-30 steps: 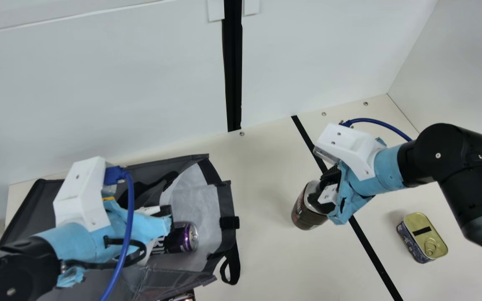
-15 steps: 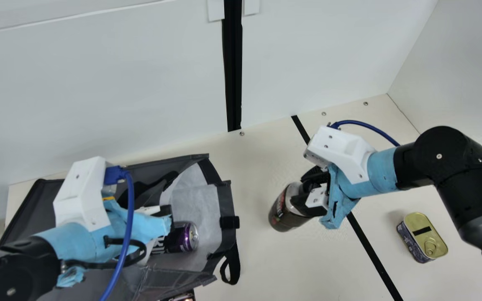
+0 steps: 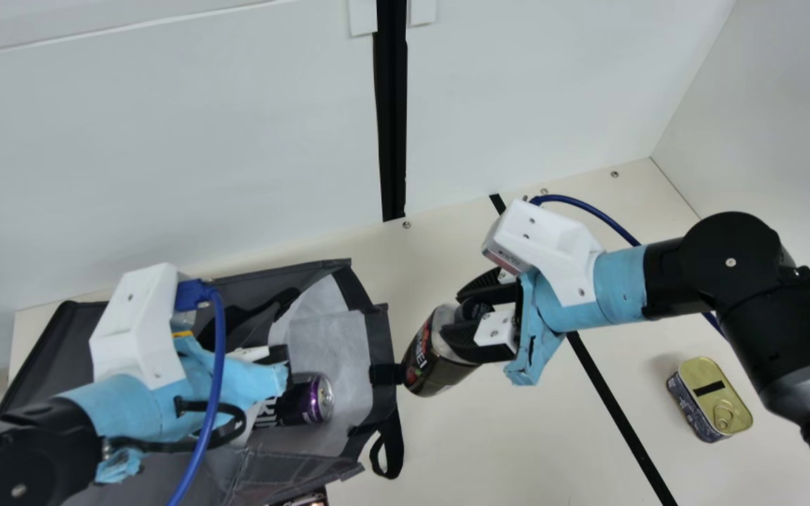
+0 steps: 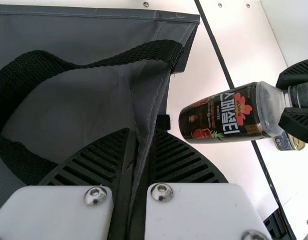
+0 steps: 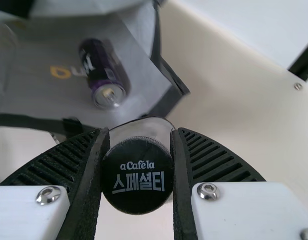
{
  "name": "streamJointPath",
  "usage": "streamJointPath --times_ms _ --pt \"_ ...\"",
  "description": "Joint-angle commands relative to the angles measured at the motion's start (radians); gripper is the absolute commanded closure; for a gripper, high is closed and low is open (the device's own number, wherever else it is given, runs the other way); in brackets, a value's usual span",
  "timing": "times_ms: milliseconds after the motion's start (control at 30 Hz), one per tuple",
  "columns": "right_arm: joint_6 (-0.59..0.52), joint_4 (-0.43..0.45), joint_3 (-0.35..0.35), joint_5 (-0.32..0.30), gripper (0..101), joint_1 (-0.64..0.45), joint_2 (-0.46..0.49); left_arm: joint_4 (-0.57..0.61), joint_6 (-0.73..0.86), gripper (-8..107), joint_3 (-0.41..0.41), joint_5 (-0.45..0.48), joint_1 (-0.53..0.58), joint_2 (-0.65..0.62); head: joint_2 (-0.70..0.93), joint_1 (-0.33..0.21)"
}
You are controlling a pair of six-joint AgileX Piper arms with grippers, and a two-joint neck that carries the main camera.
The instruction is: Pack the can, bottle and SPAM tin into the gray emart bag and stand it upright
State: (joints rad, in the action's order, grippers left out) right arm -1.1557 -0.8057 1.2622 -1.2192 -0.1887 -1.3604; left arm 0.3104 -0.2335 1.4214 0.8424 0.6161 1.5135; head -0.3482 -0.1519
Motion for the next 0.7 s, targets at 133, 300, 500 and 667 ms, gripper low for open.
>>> streamJointPath --times_ms 133,300,500,667 --pt "0.006 -0.07 0.016 -0.001 101 0.029 0.003 0.0 0.0 107 0.0 0.0 0.0 0.0 -0.001 -0.023" --pt "0.003 -0.117 0.029 -0.001 101 0.047 0.003 0.0 0.0 107 0.0 0.0 0.0 0.0 -0.001 -0.023" --pt "-0.013 -0.168 0.039 -0.001 101 0.059 -0.006 0.0 0.0 107 0.0 0.0 0.0 0.0 -0.001 -0.023" --pt "-0.04 -0.21 0.043 -0.001 101 0.061 -0.017 0.0 0.0 107 0.0 0.0 0.0 0.0 -0.001 -0.023"
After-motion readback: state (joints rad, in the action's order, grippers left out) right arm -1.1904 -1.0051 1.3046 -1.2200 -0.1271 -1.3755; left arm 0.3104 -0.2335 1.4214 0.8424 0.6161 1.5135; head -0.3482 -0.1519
